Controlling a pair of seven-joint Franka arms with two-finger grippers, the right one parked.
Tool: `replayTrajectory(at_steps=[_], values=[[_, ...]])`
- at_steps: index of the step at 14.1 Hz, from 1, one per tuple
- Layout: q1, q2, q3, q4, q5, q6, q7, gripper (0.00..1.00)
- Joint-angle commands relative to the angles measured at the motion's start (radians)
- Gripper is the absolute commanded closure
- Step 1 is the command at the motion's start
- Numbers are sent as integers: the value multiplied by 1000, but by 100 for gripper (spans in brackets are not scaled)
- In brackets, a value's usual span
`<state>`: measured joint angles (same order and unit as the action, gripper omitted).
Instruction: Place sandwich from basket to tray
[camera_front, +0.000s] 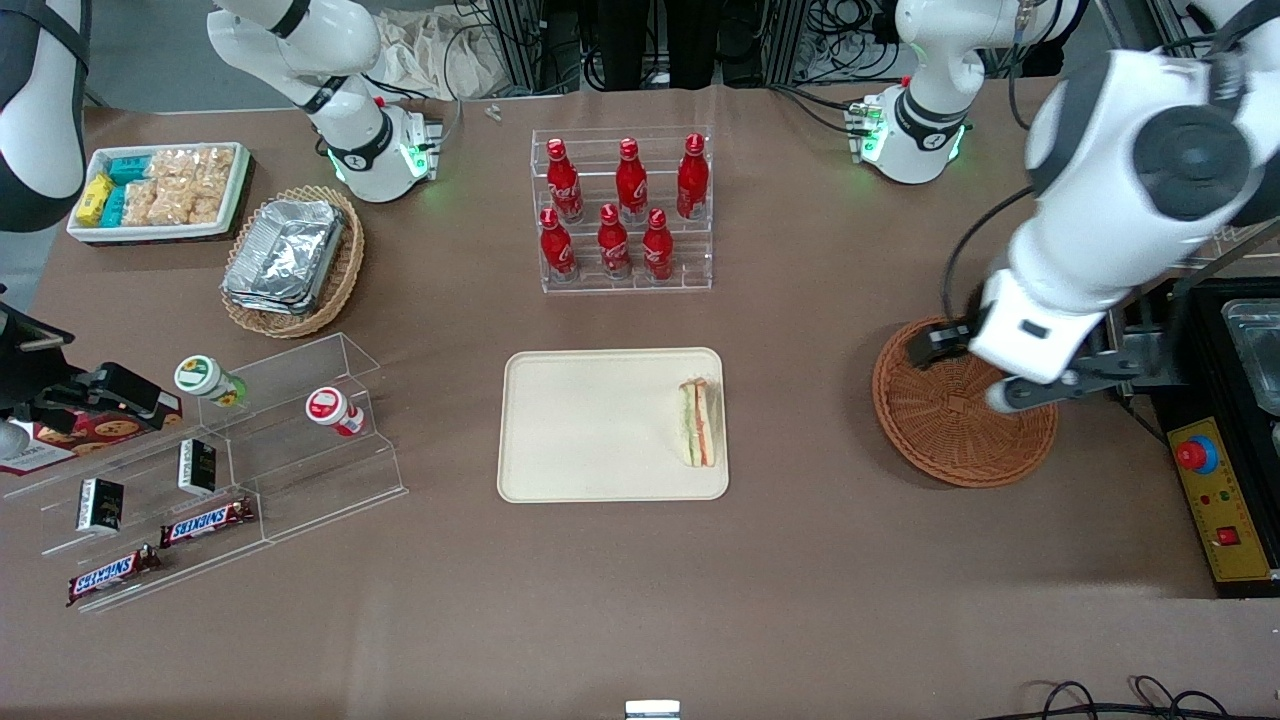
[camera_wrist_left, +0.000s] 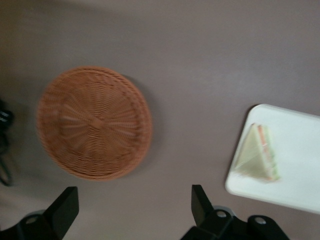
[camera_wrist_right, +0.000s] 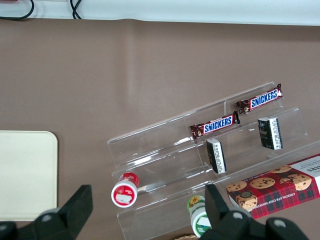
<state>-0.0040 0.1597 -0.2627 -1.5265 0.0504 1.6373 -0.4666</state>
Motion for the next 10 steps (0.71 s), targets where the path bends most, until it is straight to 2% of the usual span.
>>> replayTrajectory(at_steps=[1, 3, 5, 10], values=[[-21, -147, 138, -136, -44, -4, 219, 0], [-30, -187, 241, -179, -66, -4, 374, 0], [-19, -183, 296, -173, -66, -8, 524, 0], [-18, -57, 299, 6, -43, -34, 556, 0]])
